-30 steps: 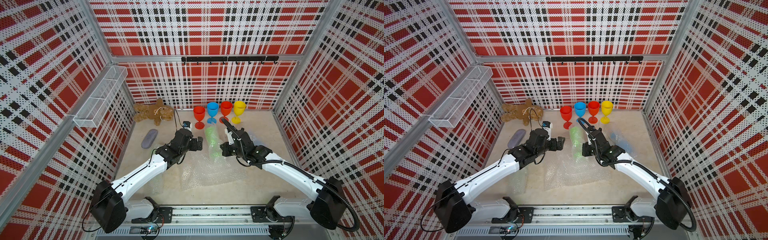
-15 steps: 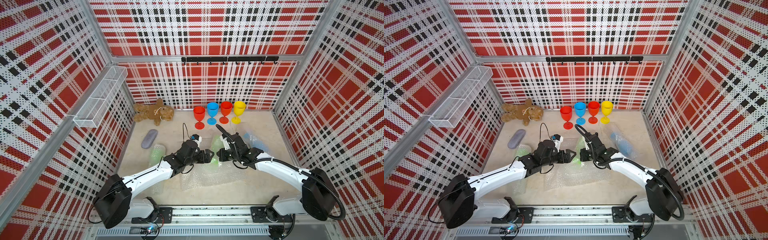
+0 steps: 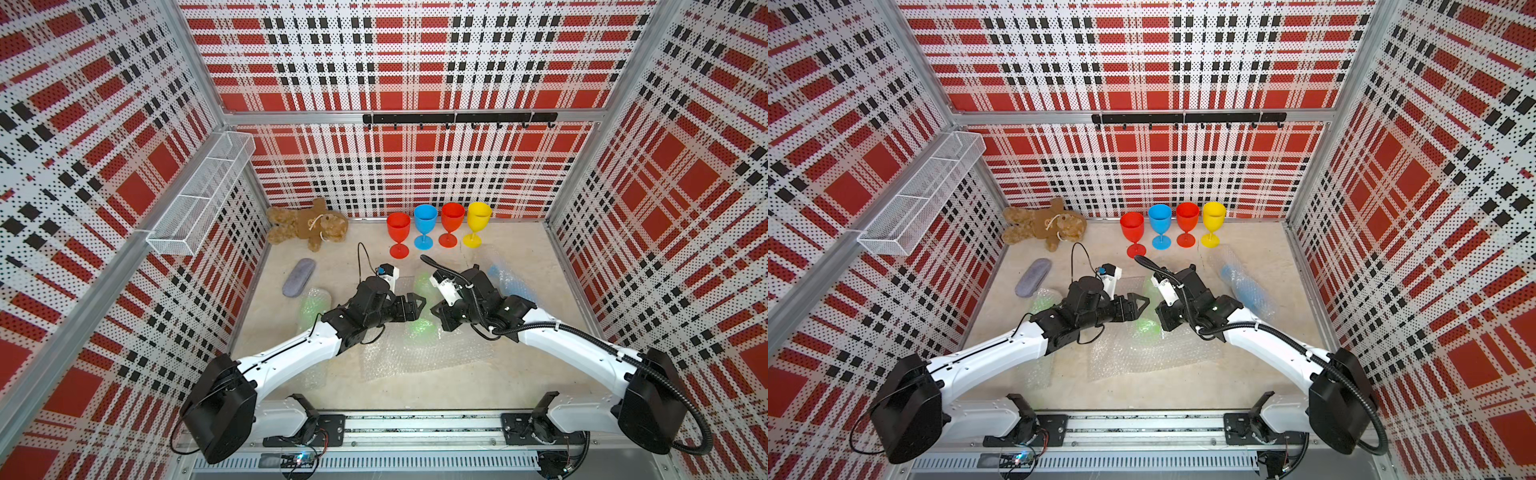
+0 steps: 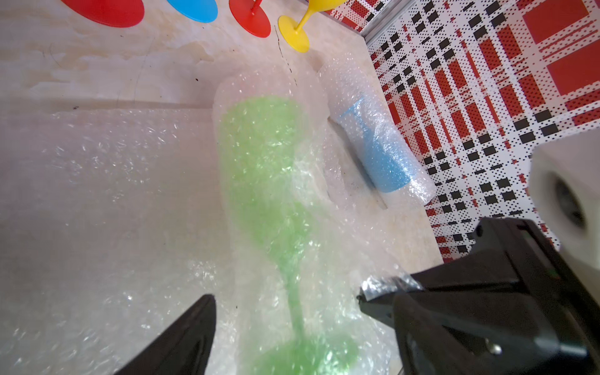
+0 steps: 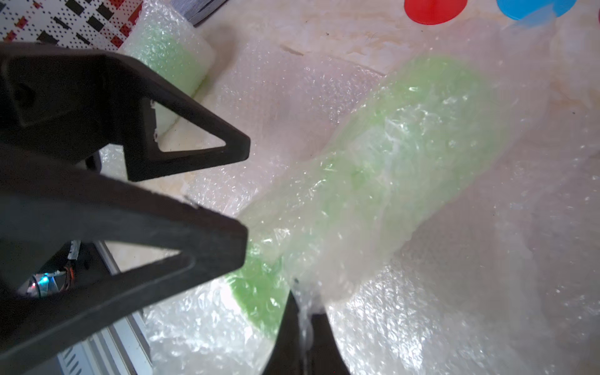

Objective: Unpack wine glasses from bubble wrap
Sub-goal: Place the bubble wrap at the center of the board, then unwrap the bubble wrap.

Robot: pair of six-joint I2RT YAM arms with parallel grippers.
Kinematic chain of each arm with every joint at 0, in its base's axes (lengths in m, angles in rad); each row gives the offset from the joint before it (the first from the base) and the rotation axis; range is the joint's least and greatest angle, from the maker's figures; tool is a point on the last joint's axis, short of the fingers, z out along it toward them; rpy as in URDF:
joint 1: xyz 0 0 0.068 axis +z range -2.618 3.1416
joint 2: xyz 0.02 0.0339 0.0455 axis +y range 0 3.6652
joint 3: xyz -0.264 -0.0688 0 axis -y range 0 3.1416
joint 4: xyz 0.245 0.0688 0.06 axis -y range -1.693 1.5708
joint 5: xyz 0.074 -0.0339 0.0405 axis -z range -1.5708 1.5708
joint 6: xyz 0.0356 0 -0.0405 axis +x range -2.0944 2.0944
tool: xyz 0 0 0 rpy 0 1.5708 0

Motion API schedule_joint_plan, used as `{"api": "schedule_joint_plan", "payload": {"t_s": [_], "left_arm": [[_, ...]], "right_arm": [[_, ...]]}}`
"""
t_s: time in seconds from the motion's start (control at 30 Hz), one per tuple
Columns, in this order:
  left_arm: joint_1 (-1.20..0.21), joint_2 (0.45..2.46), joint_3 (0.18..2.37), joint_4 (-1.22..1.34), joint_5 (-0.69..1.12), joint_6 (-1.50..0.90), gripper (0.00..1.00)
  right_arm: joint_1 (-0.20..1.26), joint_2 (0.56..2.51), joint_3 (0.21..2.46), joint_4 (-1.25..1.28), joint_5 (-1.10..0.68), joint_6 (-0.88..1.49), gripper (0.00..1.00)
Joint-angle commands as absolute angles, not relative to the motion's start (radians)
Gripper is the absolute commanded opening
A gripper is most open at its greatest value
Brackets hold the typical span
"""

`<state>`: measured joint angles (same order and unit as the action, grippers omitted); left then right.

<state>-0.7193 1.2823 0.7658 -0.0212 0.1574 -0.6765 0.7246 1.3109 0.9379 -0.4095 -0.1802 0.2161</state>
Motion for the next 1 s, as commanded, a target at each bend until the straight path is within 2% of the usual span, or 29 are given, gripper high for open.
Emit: {"api": "schedule_joint_plan", "payload": {"t_s": [0.0,0.2,0.43,0.73,0.87,0.97], "left_arm": [[-0.723,1.286,0.739,0.002,0.177,-0.671,0.86],[-0.724,1.344,0.694,0.067,0.216,-0.703,0.82],[-0.724,1.436,0.686,0.128,0.292,-0.721,0.71],[-0.726,1.516,0.731,0.134,0.334,-0.703,0.68],[-0.724,1.569,0.761,0.118,0.344,-0.689,0.59],[-0.717,1.576,0.768,0.107,0.342,-0.680,0.46]], "right_arm": [[0.733,1.318,0.935,-0.443,-0.180,0.128,0.00],[0.735,1.424,0.921,-0.444,-0.135,0.146,0.00],[0.735,1.414,0.898,-0.409,-0.138,0.153,0.00],[0.735,1.408,0.900,-0.397,-0.147,0.149,0.00],[0.735,1.410,0.898,-0.383,-0.150,0.155,0.00],[0.735,1.419,0.893,-0.371,-0.140,0.166,0.00]]}}
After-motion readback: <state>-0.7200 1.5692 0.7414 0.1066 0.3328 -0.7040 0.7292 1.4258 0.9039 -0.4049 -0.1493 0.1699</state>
